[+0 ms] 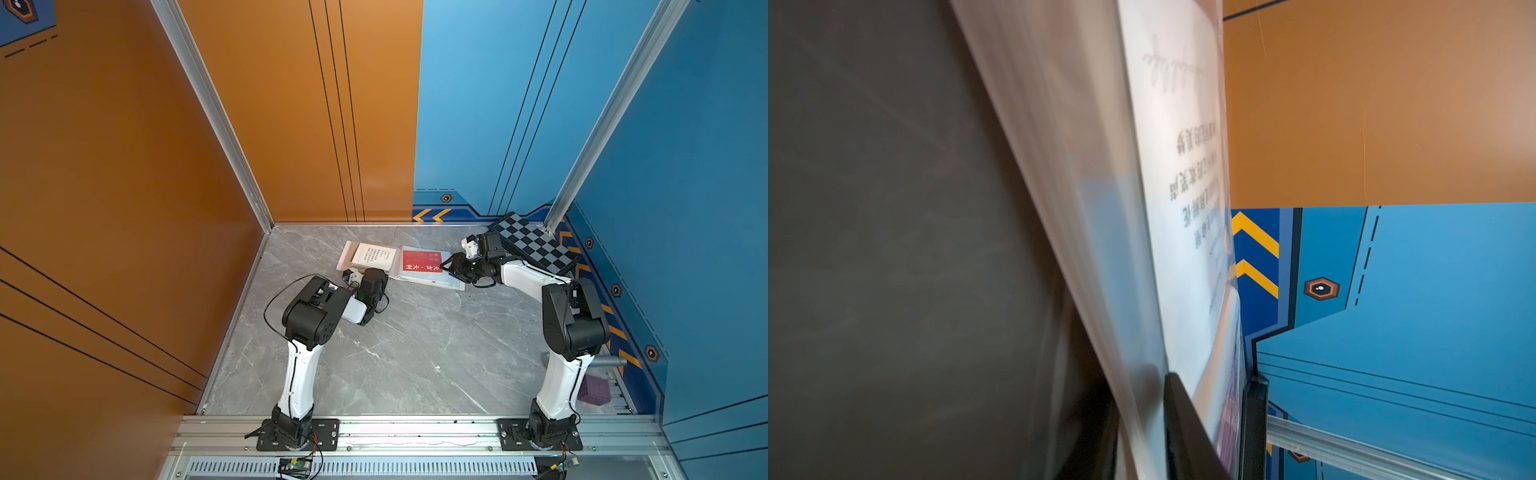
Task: Place the photos into the photo albums
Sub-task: Close the photo album at the center of the board.
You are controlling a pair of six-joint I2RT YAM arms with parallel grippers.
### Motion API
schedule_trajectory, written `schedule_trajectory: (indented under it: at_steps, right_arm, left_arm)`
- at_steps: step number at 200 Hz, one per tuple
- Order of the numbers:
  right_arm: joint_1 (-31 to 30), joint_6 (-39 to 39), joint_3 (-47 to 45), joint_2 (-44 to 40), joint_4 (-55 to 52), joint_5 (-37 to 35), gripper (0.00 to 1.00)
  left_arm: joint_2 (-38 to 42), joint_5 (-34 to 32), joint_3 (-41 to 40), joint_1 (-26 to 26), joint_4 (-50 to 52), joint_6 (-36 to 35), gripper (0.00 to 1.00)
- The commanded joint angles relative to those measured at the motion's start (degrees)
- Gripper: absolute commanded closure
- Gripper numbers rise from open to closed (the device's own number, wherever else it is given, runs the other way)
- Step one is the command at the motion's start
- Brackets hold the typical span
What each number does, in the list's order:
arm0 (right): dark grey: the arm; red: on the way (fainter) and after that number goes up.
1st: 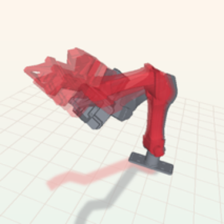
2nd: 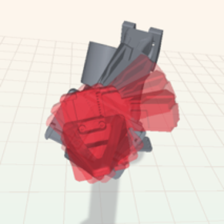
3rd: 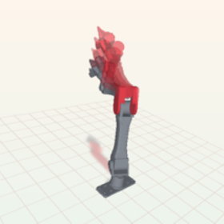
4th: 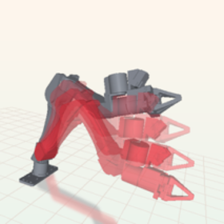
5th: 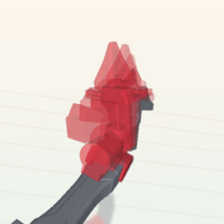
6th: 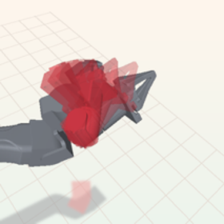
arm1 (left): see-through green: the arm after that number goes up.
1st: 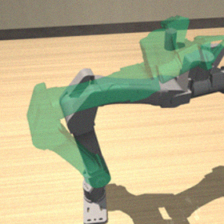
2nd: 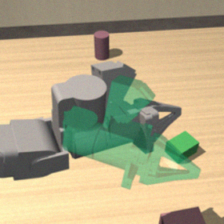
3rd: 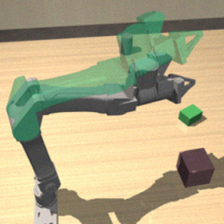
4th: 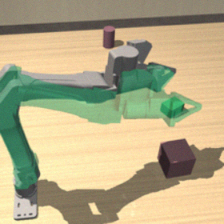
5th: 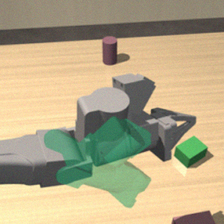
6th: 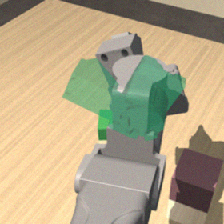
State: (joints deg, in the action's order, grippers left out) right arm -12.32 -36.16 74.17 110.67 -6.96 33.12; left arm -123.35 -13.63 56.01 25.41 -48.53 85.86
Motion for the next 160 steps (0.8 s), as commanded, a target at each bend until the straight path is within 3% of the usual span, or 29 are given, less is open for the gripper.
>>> schedule_trajectory:
  at_steps: [1,61,160]
  right_arm:
    - [0.41,1.22,-0.84,-2.33,-0.75,-0.34,0.5]
    - [0.92,1.46,-1.45,-3.11,-0.95,0.17,0.5]
    - [1.43,1.71,0.1,1.98,-2.07,1.28,0.5]
  left_arm:
    - [-2.07,3.65,0.66,-0.7,3.24,-5.15,0.84]
    - [-0.01,6.64,1.17,-2.12,2.65,-13.67,0.98]
    - [7.8,7.22,0.06,-0.18,8.33,-33.08,1.0]
